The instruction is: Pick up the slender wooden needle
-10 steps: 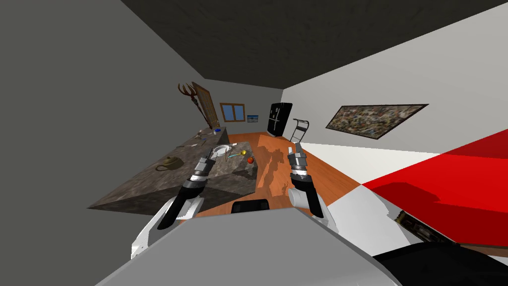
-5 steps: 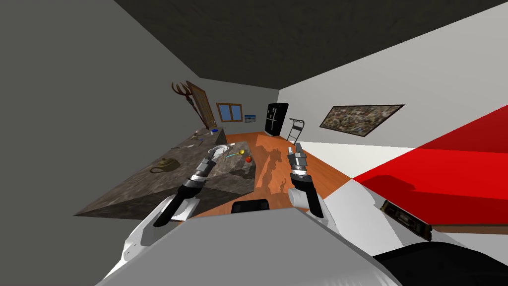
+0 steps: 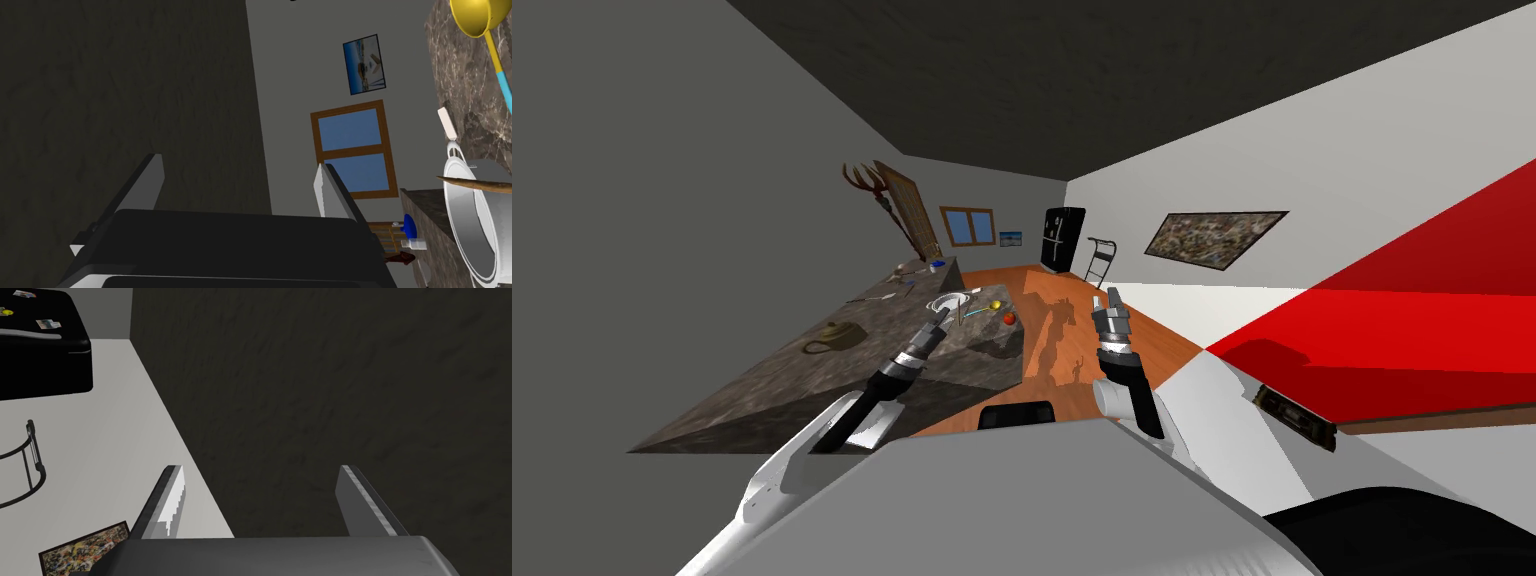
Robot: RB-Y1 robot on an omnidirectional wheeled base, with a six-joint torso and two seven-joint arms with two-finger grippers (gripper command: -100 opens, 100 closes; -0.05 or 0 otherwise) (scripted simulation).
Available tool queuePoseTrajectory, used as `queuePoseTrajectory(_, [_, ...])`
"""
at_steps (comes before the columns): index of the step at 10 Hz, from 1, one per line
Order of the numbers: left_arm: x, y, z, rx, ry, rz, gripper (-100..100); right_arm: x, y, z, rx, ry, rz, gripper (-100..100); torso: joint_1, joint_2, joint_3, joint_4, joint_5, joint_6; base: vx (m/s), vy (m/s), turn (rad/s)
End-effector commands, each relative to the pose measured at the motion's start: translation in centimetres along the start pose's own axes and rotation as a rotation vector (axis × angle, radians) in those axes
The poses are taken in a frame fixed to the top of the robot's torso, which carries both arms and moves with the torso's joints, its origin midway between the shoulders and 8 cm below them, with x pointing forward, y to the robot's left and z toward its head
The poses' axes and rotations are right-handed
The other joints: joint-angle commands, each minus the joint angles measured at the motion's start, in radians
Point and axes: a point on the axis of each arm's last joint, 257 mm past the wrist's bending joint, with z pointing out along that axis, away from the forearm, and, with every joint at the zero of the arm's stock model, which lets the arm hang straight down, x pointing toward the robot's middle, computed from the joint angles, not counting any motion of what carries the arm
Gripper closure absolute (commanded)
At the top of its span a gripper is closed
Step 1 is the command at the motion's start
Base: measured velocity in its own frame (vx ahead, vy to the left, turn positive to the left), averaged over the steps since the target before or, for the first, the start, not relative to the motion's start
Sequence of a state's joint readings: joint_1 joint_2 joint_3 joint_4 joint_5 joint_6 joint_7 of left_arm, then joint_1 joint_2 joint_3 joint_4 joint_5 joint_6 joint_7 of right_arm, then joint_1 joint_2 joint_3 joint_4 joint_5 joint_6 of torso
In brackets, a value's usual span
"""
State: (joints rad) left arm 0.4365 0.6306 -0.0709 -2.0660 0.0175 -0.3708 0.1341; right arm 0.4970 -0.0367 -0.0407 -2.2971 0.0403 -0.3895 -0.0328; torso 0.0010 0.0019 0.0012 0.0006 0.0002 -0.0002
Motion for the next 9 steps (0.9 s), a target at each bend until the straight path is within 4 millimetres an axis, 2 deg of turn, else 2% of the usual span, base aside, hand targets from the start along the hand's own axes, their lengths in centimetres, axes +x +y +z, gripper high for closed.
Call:
queuePoseTrajectory(1, [0.0,1.7,-0.5,-0.047,0.034,-0.01,-100,0.0,0.0,0.0,0.0,0.0,0.0,0,0.0,0.0,0.0,0.0,0.0,0.0,-0.028,0.002,-0.142])
queuePoseTrajectory(2, [0.0,1.8,-0.5,-0.051,0.051,0.006,-100,0.0,0.0,0.0,0.0,0.0,0.0,0,0.0,0.0,0.0,0.0,0.0,0.0,-0.026,0.005,-0.063])
queuePoseTrajectory(3, [0.0,3.3,-1.0,-0.093,0.073,-0.006,-100,0.0,0.0,0.0,0.0,0.0,0.0,0,0.0,0.0,0.0,0.0,0.0,0.0,-0.036,0.001,-0.153])
queuePoseTrajectory(4, [0.0,3.4,-1.0,-0.097,0.089,0.008,-100,0.0,0.0,0.0,0.0,0.0,0.0,0,0.0,0.0,0.0,0.0,0.0,0.0,-0.029,0.003,-0.07])
queuePoseTrajectory(5, [-0.1,4.9,-1.6,-0.14,0.109,-0.003,-100,0.0,0.0,0.0,0.0,0.0,0.0,0,0.0,0.0,0.0,0.0,0.0,0.0,-0.026,-0.004,-0.125])
queuePoseTrajectory(6, [-0.2,5.0,-1.7,-0.145,0.124,0.012,-100,0.0,0.0,0.0,0.0,0.0,0.0,0,0.0,-0.001,0.0,0.0,0.0,0.0,-0.025,-0.001,-0.091])
queuePoseTrajectory(7, [-0.4,6.6,-2.4,-0.19,0.141,-0.001,-100,0.0,0.0,0.0,0.0,0.0,0.0,0,0.0,-0.001,0.0,0.0,0.0,0.0,-0.028,-0.002,-0.142])
queuePoseTrajectory(8, [-0.5,6.6,-2.4,-0.195,0.157,0.016,-100,0.0,0.0,0.0,0.0,0.0,0.0,0,0.0,-0.001,0.0,0.0,0.0,0.0,-0.023,0.001,-0.089])
queuePoseTrajectory(9, [-0.8,8.2,-3.2,-0.241,0.17,0.001,-100,0.0,0.0,0.0,0.0,0.0,0.0,0,0.0,-0.001,0.0,0.0,0.0,0.0,-0.023,0.004,-0.173])
